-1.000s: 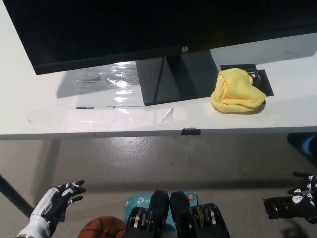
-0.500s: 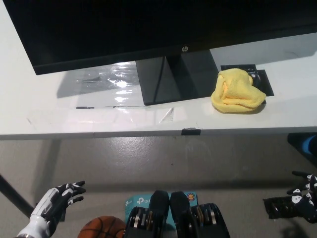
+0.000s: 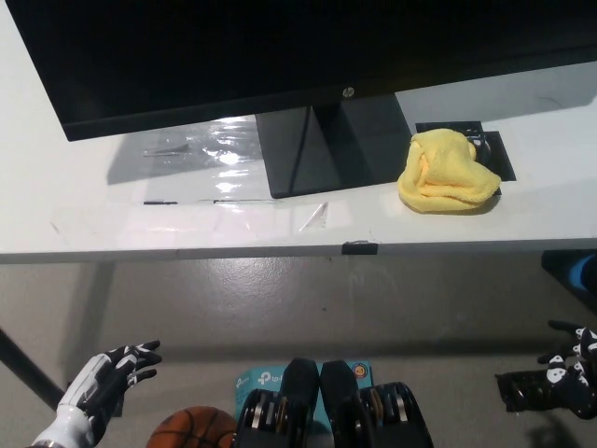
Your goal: The robot uses its right hand to pick up the cloth kept in the middle of the desk and use it to wipe the monitor in the middle of the desk by swiping its screen twice
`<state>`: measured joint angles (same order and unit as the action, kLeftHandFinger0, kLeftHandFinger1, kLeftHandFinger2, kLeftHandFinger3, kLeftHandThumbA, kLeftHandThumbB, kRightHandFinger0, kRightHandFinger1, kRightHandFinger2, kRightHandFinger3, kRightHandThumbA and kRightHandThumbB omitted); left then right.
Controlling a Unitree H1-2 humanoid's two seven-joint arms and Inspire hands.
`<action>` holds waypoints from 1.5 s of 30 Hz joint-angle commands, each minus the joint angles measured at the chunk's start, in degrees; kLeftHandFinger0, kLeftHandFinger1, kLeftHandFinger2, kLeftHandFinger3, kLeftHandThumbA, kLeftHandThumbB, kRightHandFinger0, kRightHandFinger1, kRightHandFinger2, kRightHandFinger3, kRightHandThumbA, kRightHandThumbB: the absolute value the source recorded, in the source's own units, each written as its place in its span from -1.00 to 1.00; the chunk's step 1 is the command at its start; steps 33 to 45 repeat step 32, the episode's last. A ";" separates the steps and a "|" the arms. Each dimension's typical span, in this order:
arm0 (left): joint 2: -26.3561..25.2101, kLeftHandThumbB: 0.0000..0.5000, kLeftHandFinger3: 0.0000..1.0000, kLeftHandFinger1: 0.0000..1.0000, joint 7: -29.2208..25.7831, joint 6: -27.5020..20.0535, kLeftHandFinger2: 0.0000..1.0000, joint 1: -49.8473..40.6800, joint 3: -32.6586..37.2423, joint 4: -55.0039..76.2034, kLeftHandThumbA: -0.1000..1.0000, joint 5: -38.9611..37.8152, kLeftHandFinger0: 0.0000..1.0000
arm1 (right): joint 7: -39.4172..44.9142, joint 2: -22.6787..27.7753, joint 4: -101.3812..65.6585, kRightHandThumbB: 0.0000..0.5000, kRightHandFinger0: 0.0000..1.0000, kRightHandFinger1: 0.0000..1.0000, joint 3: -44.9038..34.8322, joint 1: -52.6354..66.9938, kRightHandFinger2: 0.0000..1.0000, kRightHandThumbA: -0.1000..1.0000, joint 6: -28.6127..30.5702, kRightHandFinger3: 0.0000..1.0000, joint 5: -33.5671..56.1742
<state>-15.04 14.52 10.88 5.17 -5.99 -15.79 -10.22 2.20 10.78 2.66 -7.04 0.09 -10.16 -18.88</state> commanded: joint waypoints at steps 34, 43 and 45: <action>-1.26 -0.56 1.00 0.69 0.74 -0.70 0.72 -0.02 -0.43 1.31 0.29 -0.40 0.86 | -0.99 1.71 -1.05 -0.59 -0.93 -0.62 0.98 -0.81 -0.07 -0.84 0.74 0.55 0.82; -1.26 -0.56 1.00 0.69 0.74 -0.70 0.72 -0.02 -0.43 1.31 0.29 -0.40 0.86 | -0.99 1.71 -1.05 -0.59 -0.93 -0.62 0.98 -0.81 -0.07 -0.84 0.74 0.55 0.82; -1.26 -0.56 1.00 0.69 0.74 -0.70 0.72 -0.02 -0.43 1.31 0.29 -0.40 0.86 | -0.99 1.71 -1.05 -0.59 -0.93 -0.62 0.98 -0.81 -0.07 -0.84 0.74 0.55 0.82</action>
